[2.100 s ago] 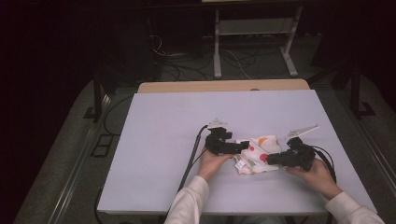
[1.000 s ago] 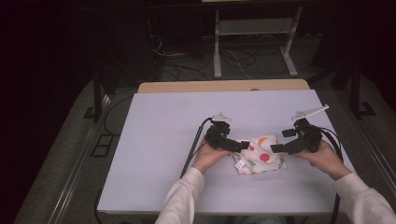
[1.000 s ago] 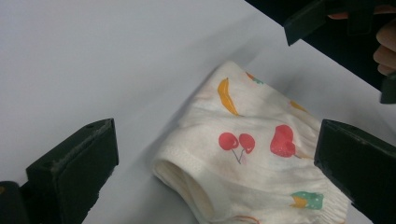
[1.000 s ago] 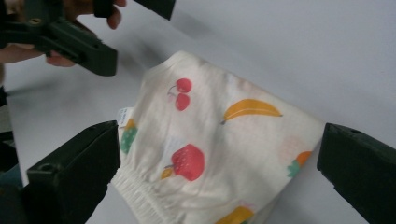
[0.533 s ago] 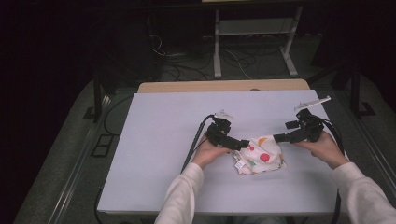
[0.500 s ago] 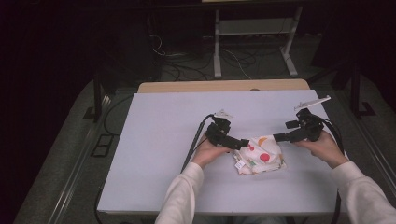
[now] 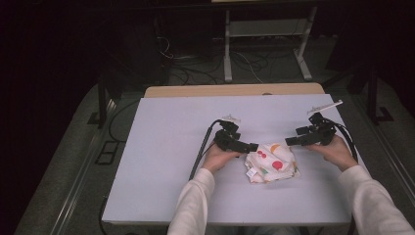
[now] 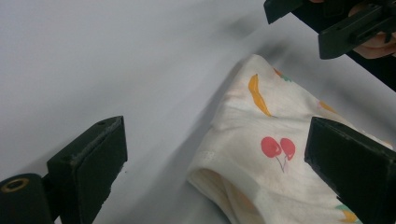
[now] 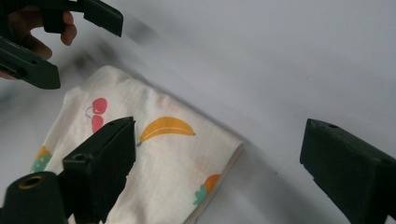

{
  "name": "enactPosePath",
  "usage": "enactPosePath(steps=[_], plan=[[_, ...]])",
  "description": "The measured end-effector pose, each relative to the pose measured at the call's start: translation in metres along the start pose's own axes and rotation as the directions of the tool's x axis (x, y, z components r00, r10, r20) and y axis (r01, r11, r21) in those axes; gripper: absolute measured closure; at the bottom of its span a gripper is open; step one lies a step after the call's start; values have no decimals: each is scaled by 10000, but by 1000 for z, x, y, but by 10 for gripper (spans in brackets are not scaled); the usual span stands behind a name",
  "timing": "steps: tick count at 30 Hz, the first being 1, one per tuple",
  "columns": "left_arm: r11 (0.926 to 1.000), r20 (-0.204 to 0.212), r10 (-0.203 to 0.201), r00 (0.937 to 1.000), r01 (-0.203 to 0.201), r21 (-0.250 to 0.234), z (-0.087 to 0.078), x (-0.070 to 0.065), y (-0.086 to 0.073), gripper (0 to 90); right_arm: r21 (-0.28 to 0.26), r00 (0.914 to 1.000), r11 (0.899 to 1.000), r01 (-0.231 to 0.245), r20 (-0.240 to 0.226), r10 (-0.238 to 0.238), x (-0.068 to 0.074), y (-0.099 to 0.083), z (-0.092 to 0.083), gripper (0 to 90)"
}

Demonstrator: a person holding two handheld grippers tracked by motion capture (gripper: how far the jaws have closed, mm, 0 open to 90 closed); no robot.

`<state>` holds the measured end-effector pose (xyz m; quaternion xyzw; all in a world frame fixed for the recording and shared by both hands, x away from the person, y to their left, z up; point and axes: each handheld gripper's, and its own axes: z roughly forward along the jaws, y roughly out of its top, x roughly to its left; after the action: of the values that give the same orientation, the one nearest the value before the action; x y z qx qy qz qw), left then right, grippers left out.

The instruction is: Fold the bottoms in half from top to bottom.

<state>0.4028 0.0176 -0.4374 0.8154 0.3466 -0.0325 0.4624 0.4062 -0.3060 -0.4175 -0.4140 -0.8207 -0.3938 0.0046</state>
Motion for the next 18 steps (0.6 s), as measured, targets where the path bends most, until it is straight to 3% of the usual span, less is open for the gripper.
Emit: enactPosePath(steps=[4,11,14,18], plan=[[9997,92,-224,9997,224,27,3,5,-2,105,-14,10000,10000,40,-37,-40,-1,0,4,146],[9991,160,-135,9998,128,414,10,7,-6,181,207,9998,9998,0,-202,4,-7,-1,15,241],[9978,158,-165,9997,154,647,10,9,-7,299,396,9995,9992,-34,-316,46,-11,-3,21,341],[9973,727,-362,9967,314,666,11,13,-9,494,562,9991,9984,13,-414,10,-13,-5,26,468]])
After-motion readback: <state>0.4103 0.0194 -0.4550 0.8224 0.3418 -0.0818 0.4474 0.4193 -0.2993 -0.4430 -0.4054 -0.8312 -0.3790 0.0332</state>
